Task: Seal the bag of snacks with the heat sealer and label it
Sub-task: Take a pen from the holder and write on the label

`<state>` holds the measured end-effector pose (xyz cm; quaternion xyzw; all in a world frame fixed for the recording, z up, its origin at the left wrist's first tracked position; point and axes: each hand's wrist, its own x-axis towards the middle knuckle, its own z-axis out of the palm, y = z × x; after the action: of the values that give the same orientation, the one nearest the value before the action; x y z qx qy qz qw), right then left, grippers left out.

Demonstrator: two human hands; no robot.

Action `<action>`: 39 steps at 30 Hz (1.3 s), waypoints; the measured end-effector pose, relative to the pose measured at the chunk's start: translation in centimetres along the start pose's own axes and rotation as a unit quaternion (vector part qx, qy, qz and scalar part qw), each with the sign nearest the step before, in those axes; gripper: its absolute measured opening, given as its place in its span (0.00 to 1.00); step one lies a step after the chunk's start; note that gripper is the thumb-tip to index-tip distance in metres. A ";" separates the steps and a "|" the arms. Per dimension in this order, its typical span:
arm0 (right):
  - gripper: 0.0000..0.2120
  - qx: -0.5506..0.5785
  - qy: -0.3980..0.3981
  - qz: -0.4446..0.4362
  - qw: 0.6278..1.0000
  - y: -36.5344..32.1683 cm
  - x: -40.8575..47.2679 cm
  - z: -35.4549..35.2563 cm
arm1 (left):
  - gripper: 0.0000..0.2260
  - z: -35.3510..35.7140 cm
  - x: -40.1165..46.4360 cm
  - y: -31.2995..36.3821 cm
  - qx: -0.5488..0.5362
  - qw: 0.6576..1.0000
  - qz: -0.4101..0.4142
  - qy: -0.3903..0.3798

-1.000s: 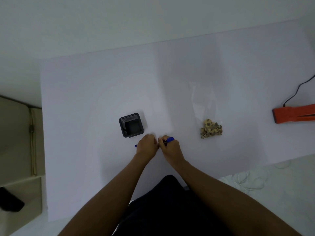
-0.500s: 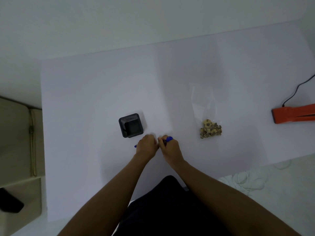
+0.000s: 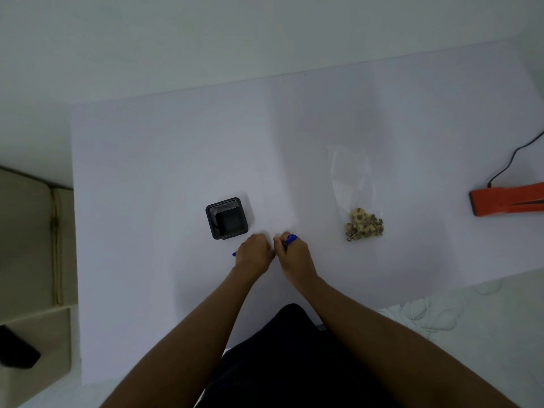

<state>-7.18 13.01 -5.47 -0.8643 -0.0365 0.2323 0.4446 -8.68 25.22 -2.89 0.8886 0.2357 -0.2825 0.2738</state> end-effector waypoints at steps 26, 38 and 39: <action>0.14 -0.008 -0.002 -0.035 0.999 0.0 -0.2 0.0 | 0.12 -0.4 -0.3 0.1 0.003 1.000 0.004 -0.001; 0.16 0.008 0.003 -0.014 1.000 0.0 -0.3 -0.1 | 0.11 -0.4 -0.2 0.2 0.006 1.000 0.005 -0.006; 0.16 0.009 0.004 -0.010 1.000 0.0 -0.3 -0.2 | 0.11 -0.4 -0.1 0.2 0.006 1.000 0.007 -0.006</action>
<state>-7.35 12.79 -5.31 -0.8606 -0.0414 0.2244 0.4553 -8.54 25.33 -2.47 0.8899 0.2263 -0.2878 0.2721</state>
